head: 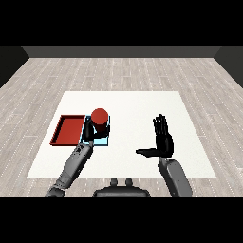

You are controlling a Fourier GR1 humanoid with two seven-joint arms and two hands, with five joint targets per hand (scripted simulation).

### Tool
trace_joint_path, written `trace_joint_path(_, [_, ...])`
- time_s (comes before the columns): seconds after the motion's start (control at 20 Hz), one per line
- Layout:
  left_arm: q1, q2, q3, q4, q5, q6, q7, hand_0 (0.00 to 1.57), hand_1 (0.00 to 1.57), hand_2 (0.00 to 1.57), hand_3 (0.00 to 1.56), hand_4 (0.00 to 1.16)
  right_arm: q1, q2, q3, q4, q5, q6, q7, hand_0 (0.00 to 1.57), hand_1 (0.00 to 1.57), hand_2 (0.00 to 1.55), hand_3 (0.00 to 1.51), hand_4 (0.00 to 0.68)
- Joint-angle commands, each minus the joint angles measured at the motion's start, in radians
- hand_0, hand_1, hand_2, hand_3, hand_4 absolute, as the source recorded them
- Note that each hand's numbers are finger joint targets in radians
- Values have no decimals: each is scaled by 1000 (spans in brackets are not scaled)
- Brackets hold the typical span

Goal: Pick the red can and put it in the red box

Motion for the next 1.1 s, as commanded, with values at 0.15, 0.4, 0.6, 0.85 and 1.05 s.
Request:
trace_joint_path(0.15, [44,237,136,-30,-16,-46,82,1571,1571,1571,1491,1112,150,-74,-107,-89,-66,44,4,0,0,0,0,0])
trace_joint_path(0.4, [-20,325,174,204,-74,-85,129,1571,1571,1536,1468,1122,133,-43,-126,8,-82,64,-25,0,0,0,0,0])
trace_joint_path(0.6, [-64,373,181,389,-118,-84,214,1571,1571,1562,1505,1081,117,-43,-152,74,-86,80,-46,0,0,0,0,0])
trace_joint_path(0.85, [-134,410,187,700,-154,-157,242,1571,1571,1524,1430,1022,77,-28,-139,141,-62,84,-64,0,0,0,0,0])
trace_joint_path(1.05, [-185,390,152,910,-224,-154,268,940,940,849,673,891,53,-9,-144,194,-59,96,-101,0,0,0,0,0])
